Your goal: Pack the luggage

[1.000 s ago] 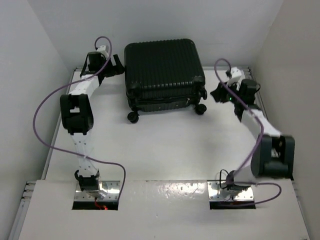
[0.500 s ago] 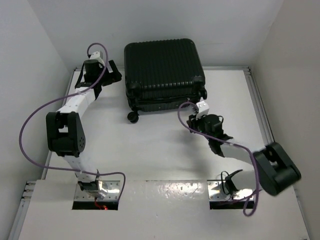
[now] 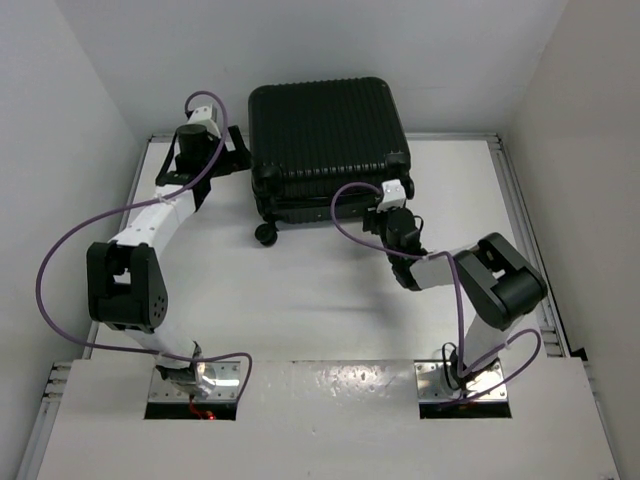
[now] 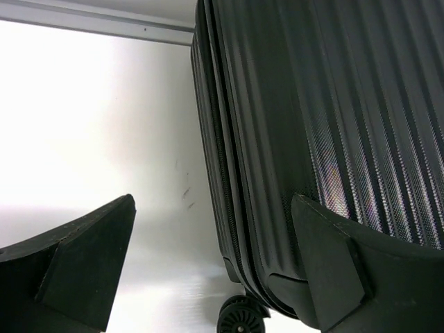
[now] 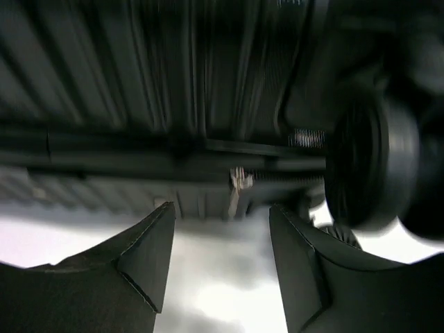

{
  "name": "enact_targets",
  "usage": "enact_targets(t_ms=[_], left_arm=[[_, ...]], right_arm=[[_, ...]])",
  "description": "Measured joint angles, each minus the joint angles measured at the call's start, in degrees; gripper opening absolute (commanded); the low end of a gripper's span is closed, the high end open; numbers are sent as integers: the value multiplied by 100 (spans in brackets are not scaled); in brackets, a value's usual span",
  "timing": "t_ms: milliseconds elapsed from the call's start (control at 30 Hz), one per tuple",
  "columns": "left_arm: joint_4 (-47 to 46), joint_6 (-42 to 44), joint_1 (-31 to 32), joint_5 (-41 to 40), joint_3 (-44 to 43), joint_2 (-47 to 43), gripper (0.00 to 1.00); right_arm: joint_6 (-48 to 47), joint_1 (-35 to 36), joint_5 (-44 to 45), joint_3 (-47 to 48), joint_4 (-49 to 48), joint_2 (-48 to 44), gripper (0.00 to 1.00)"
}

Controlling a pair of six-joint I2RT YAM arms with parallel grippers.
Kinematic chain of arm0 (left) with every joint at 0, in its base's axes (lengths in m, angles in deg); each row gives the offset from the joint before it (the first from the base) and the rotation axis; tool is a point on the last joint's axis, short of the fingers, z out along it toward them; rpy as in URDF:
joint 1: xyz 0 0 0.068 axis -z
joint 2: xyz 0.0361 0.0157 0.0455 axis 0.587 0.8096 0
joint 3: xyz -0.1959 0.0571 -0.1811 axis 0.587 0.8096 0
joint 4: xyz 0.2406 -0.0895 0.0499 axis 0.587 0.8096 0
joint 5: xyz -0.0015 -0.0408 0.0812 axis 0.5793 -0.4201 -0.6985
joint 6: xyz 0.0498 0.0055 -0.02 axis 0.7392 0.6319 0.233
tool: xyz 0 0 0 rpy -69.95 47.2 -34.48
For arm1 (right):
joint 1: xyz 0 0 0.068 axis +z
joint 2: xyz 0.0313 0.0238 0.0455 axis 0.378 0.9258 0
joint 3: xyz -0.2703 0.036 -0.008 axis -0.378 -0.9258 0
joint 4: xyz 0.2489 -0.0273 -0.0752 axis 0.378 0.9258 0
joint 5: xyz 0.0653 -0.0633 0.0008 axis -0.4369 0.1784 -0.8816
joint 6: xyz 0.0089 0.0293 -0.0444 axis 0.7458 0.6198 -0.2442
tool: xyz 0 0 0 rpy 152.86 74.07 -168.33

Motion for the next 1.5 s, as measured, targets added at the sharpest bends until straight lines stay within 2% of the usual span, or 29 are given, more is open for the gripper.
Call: enact_targets(t_ms=[167, 333, 533, 867, 1000, 1133, 1300, 1400, 1500], left_arm=[[7, 39, 2, -66, 17, 0, 100], [7, 94, 2, -87, 17, 0, 100], [4, 116, 2, -81, 17, 4, 100], [-4, 133, 9, -35, 17, 28, 100], [-46, 138, 22, -33, -35, 111, 100], [-46, 138, 44, -44, -105, 210, 100], [-46, 138, 59, -42, -142, 210, 100], [-48, 133, 85, -83, -142, 210, 100], [-46, 118, 85, -107, -142, 210, 100]], right_arm=[[17, -57, 157, 435, -103, 361, 53], [114, -151, 105, 503, -173, 474, 52], [103, -407, -151, 525, -264, 608, 46], [-267, -713, -511, -127, -501, 599, 46], [-282, -743, -671, -50, -599, 599, 48], [-247, -785, -870, 11, -778, 601, 55], [-127, -782, -1097, 13, -787, 601, 57], [-57, -785, -1141, 28, -758, 601, 52], [-4, -802, -1141, 164, -713, 669, 41]])
